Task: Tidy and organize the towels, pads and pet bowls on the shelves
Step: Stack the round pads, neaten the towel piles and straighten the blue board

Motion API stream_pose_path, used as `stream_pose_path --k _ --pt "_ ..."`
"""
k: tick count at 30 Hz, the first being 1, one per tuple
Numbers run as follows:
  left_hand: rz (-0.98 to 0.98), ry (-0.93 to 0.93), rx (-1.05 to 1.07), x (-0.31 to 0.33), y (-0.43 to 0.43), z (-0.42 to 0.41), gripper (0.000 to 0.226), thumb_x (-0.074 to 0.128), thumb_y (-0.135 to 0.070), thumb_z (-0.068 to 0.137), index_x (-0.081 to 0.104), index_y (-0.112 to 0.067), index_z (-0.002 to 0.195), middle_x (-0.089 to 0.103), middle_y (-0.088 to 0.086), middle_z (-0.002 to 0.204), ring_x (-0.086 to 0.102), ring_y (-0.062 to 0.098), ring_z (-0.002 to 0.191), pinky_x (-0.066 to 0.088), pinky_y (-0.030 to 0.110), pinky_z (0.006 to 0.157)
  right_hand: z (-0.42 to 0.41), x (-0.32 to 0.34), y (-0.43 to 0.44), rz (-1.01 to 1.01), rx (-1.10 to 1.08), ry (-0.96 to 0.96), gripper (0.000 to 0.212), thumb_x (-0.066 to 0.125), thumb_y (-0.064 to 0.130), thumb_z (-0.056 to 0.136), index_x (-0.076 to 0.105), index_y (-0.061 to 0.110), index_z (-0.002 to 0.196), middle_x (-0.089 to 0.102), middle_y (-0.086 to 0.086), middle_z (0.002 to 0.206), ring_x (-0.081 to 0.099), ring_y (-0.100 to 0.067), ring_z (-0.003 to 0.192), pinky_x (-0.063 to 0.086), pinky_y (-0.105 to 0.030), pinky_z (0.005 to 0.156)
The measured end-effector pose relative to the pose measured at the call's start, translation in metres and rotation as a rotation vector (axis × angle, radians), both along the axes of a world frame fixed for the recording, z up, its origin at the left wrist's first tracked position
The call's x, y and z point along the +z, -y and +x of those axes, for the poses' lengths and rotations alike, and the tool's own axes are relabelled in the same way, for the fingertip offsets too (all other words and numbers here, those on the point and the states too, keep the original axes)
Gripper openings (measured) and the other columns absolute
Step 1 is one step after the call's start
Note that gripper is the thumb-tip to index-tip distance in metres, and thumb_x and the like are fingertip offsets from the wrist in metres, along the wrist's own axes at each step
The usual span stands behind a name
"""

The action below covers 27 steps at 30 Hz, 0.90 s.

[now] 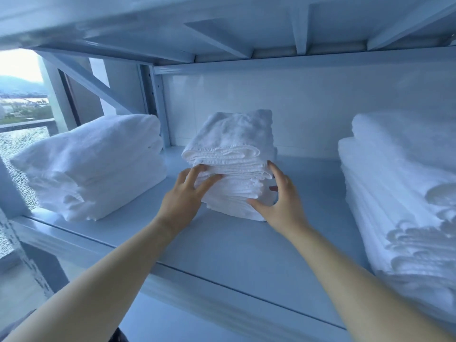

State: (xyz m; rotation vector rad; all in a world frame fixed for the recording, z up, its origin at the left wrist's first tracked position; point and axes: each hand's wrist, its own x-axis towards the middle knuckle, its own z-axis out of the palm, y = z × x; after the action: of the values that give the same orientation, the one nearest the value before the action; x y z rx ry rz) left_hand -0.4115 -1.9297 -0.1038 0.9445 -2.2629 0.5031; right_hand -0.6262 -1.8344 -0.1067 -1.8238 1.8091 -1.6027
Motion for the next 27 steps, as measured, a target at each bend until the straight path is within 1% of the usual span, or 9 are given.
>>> stream_pose_path --k 2,6,11,15,17,19,21,24,27 --pt "0.028 -0.025 0.037 0.0 -0.008 0.001 0.09 0.058 0.013 0.064 0.032 -0.042 0.131 0.03 -0.002 0.132 0.036 0.027 0.115 0.049 0.036 0.038 0.006 0.0 0.002 0.005 0.017 0.01 0.09 0.079 0.029 0.069 0.024 0.038 0.14 0.04 0.018 0.132 0.052 -0.008 0.096 0.037 -0.016 0.084" --pt "-0.036 -0.061 0.02 0.005 -0.026 -0.007 0.08 0.069 -0.002 0.063 0.04 -0.033 0.13 0.036 0.005 0.131 0.037 0.029 0.116 0.051 0.032 0.048 0.004 -0.002 -0.005 0.004 0.04 0.035 0.084 0.075 0.024 0.073 0.027 0.038 0.14 0.045 0.016 0.132 0.055 -0.007 0.094 0.044 -0.02 0.083" --pt "-0.137 -0.106 -0.028 0.021 -0.046 -0.035 0.067 0.07 -0.018 0.067 0.045 -0.027 0.129 0.043 0.01 0.129 0.038 0.027 0.117 0.051 0.041 0.075 0.0 -0.001 -0.013 0.017 0.067 0.093 0.077 0.066 0.019 0.078 0.026 0.04 0.14 0.05 0.011 0.126 0.056 -0.008 0.099 0.05 -0.029 0.085" --pt "-0.174 -0.111 -0.065 0.034 -0.056 -0.061 0.06 0.067 -0.034 0.072 0.048 -0.028 0.128 0.045 0.008 0.131 0.039 0.025 0.121 0.046 0.04 0.088 -0.006 -0.001 -0.011 -0.005 0.007 0.11 0.07 0.062 0.015 0.08 0.031 0.031 0.14 0.052 0.01 0.122 0.053 -0.011 0.105 0.051 -0.039 0.086" --pt "-0.139 -0.12 -0.062 0.036 -0.056 -0.073 0.057 0.062 -0.044 0.073 0.049 -0.029 0.126 0.044 0.007 0.131 0.037 0.026 0.123 0.044 0.04 0.092 -0.01 0.0 -0.01 -0.016 -0.051 0.144 0.065 0.058 0.011 0.081 0.034 0.027 0.139 0.052 0.008 0.121 0.051 -0.011 0.103 0.051 -0.038 0.086" --pt "-0.102 -0.097 -0.025 0.032 -0.054 -0.085 0.06 0.066 -0.05 0.067 0.052 -0.029 0.121 0.044 0.008 0.132 0.036 0.029 0.125 0.041 0.043 0.095 -0.016 0.001 -0.011 -0.011 -0.108 0.166 0.062 0.056 0.008 0.081 0.036 0.025 0.137 0.052 0.007 0.121 0.05 -0.011 0.103 0.049 -0.034 0.087" --pt "-0.113 -0.048 0.018 0.025 -0.051 -0.093 0.067 0.074 -0.046 0.058 0.052 -0.029 0.119 0.042 0.011 0.132 0.035 0.034 0.124 0.04 0.046 0.096 -0.021 0.001 -0.012 0.005 -0.139 0.174 0.061 0.054 0.005 0.081 0.037 0.023 0.137 0.052 0.005 0.124 0.05 -0.013 0.108 0.046 -0.032 0.091" --pt "-0.108 -0.027 0.046 0.021 -0.046 -0.096 0.078 0.078 -0.04 0.051 0.049 -0.029 0.123 0.034 0.014 0.135 0.031 0.038 0.126 0.038 0.049 0.097 -0.024 0.0 -0.01 0.035 -0.143 0.151 0.059 0.051 0.001 0.08 0.039 0.017 0.136 0.05 0.0 0.129 0.049 -0.019 0.115 0.043 -0.032 0.095" --pt "-0.063 0.011 0.093 0.025 -0.045 -0.099 0.09 0.08 -0.042 0.047 0.045 -0.031 0.128 0.027 0.014 0.138 0.027 0.042 0.129 0.035 0.053 0.101 -0.022 -0.001 -0.01 0.064 -0.101 0.117 0.059 0.049 -0.002 0.078 0.042 0.017 0.133 0.05 0.0 0.13 0.05 -0.019 0.114 0.044 -0.03 0.092"
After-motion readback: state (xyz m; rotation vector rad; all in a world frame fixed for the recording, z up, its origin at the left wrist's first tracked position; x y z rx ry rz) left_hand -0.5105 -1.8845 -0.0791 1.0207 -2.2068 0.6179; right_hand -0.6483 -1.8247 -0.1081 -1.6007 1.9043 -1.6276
